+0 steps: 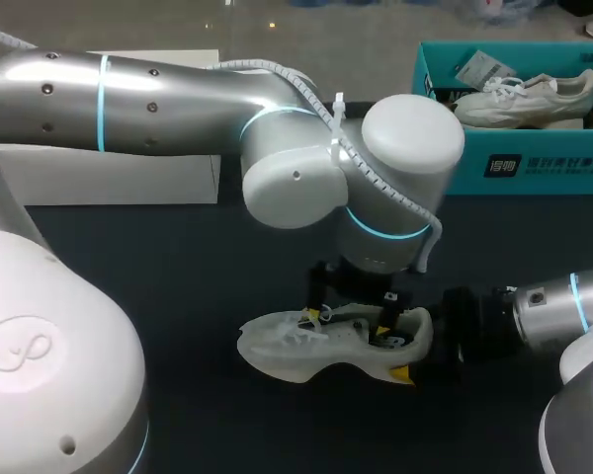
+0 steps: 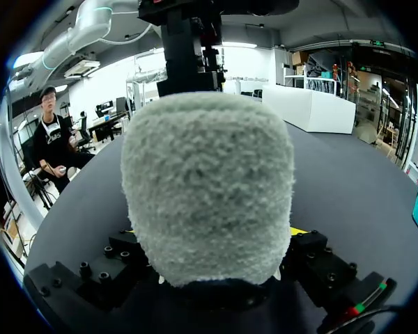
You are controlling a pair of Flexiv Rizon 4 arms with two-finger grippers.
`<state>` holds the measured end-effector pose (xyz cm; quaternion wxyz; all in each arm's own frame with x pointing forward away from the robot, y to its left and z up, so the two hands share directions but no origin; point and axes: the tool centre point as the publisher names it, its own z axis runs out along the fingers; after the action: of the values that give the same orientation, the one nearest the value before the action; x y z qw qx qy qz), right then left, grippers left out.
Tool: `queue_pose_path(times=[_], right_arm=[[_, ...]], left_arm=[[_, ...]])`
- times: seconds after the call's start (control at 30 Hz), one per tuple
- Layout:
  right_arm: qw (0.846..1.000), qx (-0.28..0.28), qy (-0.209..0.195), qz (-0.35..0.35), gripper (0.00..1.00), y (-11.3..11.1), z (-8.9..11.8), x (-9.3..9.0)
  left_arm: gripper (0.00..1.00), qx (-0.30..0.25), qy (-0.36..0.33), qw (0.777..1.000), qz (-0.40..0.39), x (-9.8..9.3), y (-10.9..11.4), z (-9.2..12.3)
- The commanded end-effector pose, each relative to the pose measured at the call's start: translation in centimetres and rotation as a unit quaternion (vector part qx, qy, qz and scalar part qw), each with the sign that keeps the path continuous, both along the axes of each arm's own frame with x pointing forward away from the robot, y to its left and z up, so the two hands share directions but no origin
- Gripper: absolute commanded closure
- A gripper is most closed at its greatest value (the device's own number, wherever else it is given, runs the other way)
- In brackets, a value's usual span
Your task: Take the shoe out of the shoebox, open the shoe tongue, remove and reinsert the insole, then place the shoe into the shoebox
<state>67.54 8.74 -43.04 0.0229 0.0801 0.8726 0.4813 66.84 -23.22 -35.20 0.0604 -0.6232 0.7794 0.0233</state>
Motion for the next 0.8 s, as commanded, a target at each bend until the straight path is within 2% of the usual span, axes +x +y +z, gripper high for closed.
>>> queue_pose_path(times=[0.03, 0.2, 0.37, 0.53, 0.73, 0.77, 0.8], right_arm=[[1.0, -0.002, 0.0, -0.001, 1.0, 0.1, 0.0, -0.1], [1.0, -0.002, 0.0, -0.001, 1.0, 0.1, 0.0, -0.1], [1.0, -0.002, 0.0, -0.001, 1.0, 0.1, 0.0, -0.1], [1.0, -0.002, 0.0, -0.001, 1.0, 0.1, 0.0, -0.1], [1.0, -0.002, 0.0, -0.001, 1.0, 0.1, 0.0, -0.1], [1.0, -0.002, 0.0, -0.001, 1.0, 0.1, 0.0, -0.1], [1.0, -0.002, 0.0, -0.001, 1.0, 0.1, 0.0, -0.1]], left_arm=[[0.0, 0.012, 0.005, 1.0, 0.0, 0.2, -0.5, -0.9], [0.0, 0.047, 0.001, 0.999, 0.006, 0.3, 0.3, -1.2], [0.0, 0.087, -0.004, 0.996, 0.031, 0.4, 3.0, -0.5], [0.0, 0.084, -0.015, 0.994, 0.067, 0.1, 5.5, 1.2], [0.01, 0.054, -0.013, 0.994, 0.096, -0.2, 6.3, 2.1], [0.13, 0.047, -0.013, 0.994, 0.1, -0.2, 6.2, 2.2], [0.19, 0.043, -0.011, 0.994, 0.1, -0.2, 6.0, 2.2]])
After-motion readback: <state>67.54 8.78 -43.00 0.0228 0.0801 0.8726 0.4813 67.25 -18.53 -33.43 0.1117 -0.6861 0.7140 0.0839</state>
